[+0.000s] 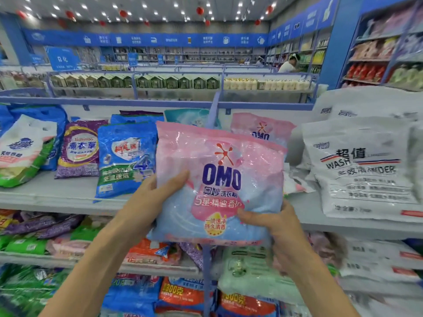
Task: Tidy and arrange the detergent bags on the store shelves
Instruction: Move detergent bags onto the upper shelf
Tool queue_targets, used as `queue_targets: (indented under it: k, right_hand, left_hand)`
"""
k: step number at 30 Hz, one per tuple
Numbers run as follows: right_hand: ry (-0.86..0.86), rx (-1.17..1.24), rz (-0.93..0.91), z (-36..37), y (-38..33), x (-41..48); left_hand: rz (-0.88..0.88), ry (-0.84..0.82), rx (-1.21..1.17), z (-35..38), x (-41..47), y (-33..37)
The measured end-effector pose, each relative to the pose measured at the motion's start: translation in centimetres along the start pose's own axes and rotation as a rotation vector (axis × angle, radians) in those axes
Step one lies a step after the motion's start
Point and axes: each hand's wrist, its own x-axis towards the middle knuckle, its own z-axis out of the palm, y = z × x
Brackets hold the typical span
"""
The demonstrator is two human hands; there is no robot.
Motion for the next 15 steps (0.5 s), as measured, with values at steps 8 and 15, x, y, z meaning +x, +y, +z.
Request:
queue_targets:
  k: [8, 15]
  right_hand:
    - [0.131, -0.004, -0.009, -10.0, -3.9, 1.2]
    - [0.202, 0.022, -0.017, -12.5, -3.2, 6.3]
  left_hand:
    - [-0.048, 0.107, -0.111, 11.7, 3.7, -3.7]
    - [-0.077, 0.144, 0.004, 13.6, 9.0, -5.2]
